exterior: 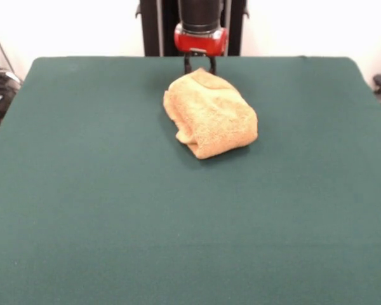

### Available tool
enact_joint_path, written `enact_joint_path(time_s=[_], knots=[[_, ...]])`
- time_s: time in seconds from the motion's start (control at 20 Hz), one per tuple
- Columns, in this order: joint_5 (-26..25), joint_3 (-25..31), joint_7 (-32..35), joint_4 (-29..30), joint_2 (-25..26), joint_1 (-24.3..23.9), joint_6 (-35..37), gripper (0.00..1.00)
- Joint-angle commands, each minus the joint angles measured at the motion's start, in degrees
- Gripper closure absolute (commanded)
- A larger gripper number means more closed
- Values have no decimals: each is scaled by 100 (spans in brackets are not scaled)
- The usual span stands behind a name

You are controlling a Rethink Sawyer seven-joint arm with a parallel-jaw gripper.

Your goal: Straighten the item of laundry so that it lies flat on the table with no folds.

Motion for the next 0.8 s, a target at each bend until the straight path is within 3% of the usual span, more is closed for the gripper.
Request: enact_joint_path(time_s=[0.05,0.45,0.65,0.8], knots=[[403,195,652,-457,-395,156,594,0],[787,575,706,336,-1748,104,2012,0],[921,781,770,284,-1923,83,2138,0],[1004,634,874,163,-1852,261,2068,0]])
